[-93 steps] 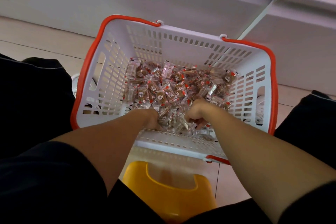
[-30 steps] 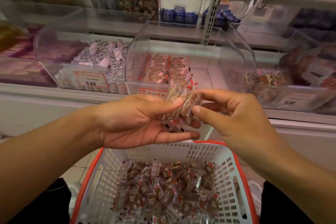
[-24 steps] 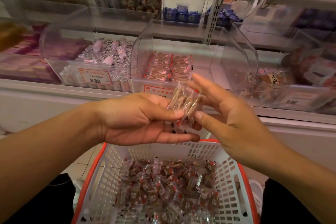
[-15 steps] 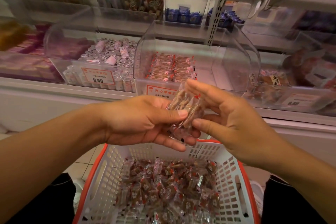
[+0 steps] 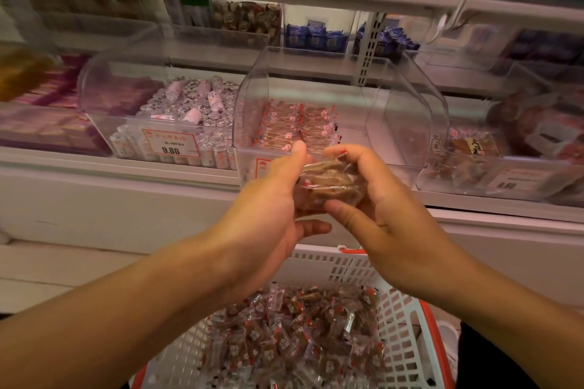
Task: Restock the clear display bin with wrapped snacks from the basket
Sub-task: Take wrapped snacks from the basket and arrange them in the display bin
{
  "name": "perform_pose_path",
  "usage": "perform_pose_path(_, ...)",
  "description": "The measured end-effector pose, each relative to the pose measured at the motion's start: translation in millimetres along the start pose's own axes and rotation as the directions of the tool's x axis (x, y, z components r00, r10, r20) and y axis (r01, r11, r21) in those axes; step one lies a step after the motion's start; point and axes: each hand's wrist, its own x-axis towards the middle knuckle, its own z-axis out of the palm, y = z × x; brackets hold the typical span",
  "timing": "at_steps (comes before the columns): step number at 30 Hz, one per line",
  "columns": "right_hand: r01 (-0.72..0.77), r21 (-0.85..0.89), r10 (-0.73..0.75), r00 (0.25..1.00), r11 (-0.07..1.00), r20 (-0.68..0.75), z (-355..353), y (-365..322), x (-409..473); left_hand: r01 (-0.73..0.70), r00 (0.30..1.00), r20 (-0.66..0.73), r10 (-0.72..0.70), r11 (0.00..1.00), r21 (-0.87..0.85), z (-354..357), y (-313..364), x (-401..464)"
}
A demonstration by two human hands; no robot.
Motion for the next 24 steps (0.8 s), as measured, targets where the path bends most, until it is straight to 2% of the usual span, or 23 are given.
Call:
perform_pose_path(2,0.024,-0.069,-0.023,1.000,0.997,0.014,0,-2,0,-0.060,0.995,-0.073,0.068,0.993,0.103,1,1,0)
perform_pose_path(4,0.046,-0.107,-0.046,0.999,0.993,0.001,-5,-8,5,-0.136,0.979,-0.108,0.173,0.949,0.284,0,5,3)
perform_pose_path(6,0.076,-0.153,-0.078,0.997,0.985,-0.009,-17,-18,17,-0.226,0.953,-0.092,0.289,0.878,0.422,1,15,8)
perform_pose_path(9,0.125,-0.321,-0.142,0.989,0.939,-0.029,-45,-32,49,-0.322,0.912,-0.032,0.410,0.760,0.565,2,42,24)
perform_pose_path(12,0.127,-0.464,-0.147,0.989,0.877,-0.007,-66,-34,78,-0.287,0.924,-0.005,0.382,0.704,0.650,3,60,46)
perform_pose_path(14,0.111,-0.472,-0.109,0.994,0.875,0.030,-71,-27,91,-0.236,0.947,-0.004,0.321,0.705,0.668,0,63,60)
perform_pose_path(15,0.095,-0.473,-0.082,0.995,0.876,0.048,-72,-23,97,-0.213,0.956,0.000,0.294,0.693,0.689,-3,63,67)
perform_pose_path(19,-0.008,-0.473,0.076,0.989,0.881,0.125,-82,-3,113,-0.211,0.961,0.079,0.266,0.516,0.830,-25,73,94)
perform_pose_path(21,-0.024,-0.544,0.146,0.973,0.839,0.181,-90,6,120,-0.214,0.962,0.090,0.256,0.511,0.832,-34,77,109)
perform_pose_path(22,-0.025,-0.585,0.184,0.960,0.810,0.213,-94,9,123,-0.216,0.963,0.107,0.248,0.472,0.855,-37,76,116)
perform_pose_path(24,-0.020,-0.632,0.253,0.926,0.774,0.280,-102,12,126,-0.240,0.958,0.177,0.225,0.290,0.927,-40,69,129)
